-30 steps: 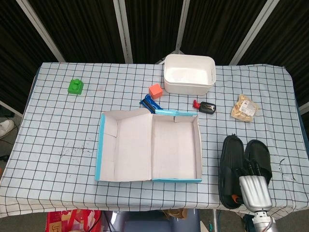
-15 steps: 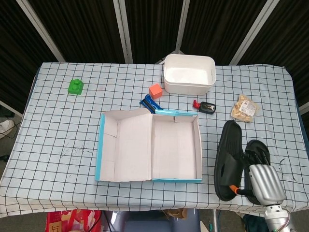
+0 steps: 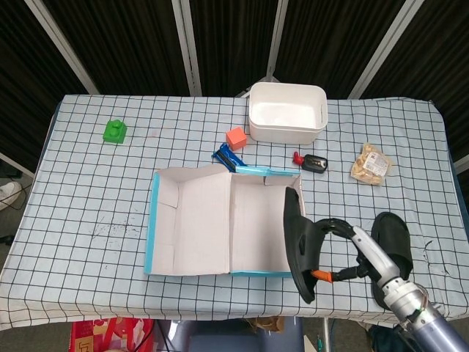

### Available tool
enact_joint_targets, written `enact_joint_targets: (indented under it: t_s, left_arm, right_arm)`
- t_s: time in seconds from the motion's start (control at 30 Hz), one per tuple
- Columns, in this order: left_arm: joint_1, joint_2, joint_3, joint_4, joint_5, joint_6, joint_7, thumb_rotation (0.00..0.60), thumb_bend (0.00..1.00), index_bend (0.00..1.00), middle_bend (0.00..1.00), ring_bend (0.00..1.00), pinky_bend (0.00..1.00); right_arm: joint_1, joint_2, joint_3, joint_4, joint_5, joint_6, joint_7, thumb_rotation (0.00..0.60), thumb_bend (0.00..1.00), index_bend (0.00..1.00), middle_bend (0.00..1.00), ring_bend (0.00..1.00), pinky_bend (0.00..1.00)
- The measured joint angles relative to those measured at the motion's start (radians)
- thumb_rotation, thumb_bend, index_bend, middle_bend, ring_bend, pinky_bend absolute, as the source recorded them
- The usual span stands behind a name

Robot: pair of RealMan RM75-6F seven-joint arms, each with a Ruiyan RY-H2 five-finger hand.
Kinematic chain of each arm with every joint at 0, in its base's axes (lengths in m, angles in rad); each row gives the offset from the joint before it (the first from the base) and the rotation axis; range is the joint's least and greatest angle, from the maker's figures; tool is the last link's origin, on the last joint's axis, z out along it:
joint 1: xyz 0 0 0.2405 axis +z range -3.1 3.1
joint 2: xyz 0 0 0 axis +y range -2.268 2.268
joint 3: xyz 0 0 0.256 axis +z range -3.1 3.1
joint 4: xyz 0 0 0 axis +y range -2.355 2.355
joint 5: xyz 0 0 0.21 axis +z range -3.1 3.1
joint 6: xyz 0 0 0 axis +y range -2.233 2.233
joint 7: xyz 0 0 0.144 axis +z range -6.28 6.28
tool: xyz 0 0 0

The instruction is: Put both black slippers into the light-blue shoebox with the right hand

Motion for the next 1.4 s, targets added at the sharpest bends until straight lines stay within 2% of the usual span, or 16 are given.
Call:
enact_joint_targets:
  t_s: [0.13,0.23,0.4,0.67,0.93,1.4]
  left_arm:
    - [-0.002,-0.001,0.001,0.000,0.001,-0.005,0.003,0.600,0.46,0.04,0.03,0.00,0.02]
    - [-0.003,-0.001,0.002,0.000,0.002,-0.007,0.005,0.600,0.46,0.03,0.03,0.00,0.02]
    - [-0.005,0.000,-0.003,0.002,-0.011,-0.012,0.004,0.600,0.46,0.04,0.03,0.00,0.02]
    - [-0.007,0.001,-0.009,0.003,-0.023,-0.016,0.002,0.600,0.46,0.04,0.03,0.00,0.02]
    - [-0.009,0.000,-0.011,0.003,-0.029,-0.021,0.007,0.600,0.46,0.04,0.03,0.00,0.02]
    - [-0.011,0.003,-0.011,0.004,-0.031,-0.026,0.000,0.600,0.46,0.04,0.03,0.00,0.02]
  right_arm:
    - [0.135,0.042,0.071,-0.002,0.138,-0.175,0.117,0.600,0.34,0.53,0.45,0.21,0.00]
    - [0.188,0.028,0.089,-0.003,0.220,-0.212,0.104,0.600,0.34,0.53,0.45,0.21,0.00]
    - [0.243,-0.048,0.083,0.000,0.360,-0.192,-0.001,0.600,0.35,0.53,0.45,0.21,0.00]
    - [0.364,-0.277,0.053,0.067,0.669,-0.061,-0.218,0.600,0.35,0.54,0.45,0.21,0.00]
    - [0.399,-0.444,0.055,0.147,0.766,0.044,-0.322,0.600,0.35,0.54,0.45,0.21,0.00]
    - [0.398,-0.545,0.081,0.201,0.837,0.071,-0.400,0.600,0.35,0.55,0.45,0.21,0.00]
